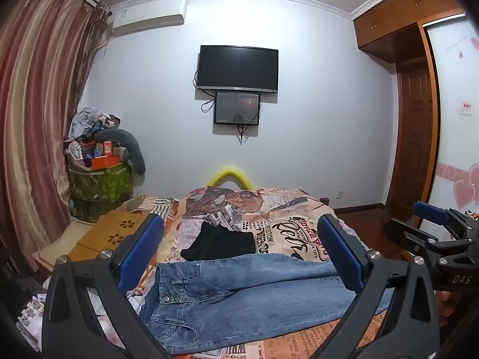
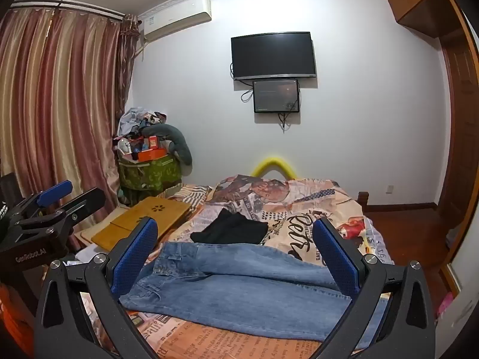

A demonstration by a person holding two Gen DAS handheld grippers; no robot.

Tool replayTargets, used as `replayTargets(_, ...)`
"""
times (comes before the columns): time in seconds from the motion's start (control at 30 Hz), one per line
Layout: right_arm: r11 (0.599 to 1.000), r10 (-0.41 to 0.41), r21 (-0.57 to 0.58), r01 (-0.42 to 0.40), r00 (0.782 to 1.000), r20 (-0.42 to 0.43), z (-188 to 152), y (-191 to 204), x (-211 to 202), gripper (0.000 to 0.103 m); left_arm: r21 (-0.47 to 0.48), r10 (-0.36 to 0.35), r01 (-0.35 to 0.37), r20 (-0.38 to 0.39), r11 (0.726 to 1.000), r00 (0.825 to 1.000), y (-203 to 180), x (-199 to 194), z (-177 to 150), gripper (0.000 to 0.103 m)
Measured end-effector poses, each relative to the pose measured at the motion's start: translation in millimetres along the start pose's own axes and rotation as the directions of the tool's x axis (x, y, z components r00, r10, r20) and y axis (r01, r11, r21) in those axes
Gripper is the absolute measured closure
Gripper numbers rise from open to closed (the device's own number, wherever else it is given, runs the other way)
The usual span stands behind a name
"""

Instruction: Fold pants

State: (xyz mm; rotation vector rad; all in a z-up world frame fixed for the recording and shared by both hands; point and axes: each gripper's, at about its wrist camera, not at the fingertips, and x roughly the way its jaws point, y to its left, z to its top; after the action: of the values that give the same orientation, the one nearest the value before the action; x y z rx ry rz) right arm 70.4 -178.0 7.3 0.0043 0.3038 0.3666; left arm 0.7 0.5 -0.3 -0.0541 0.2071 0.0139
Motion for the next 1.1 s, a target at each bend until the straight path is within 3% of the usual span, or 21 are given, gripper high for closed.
replayTargets(1.1, 1.0, -0.02, 0.001, 0.02, 1.0, -0.001, 1.5, -8.7, 2.3, 0.0, -0.008, -0.014, 0.014, -0.004, 1.0, 1.0, -0.3, 7.4, -2.6, 0.0)
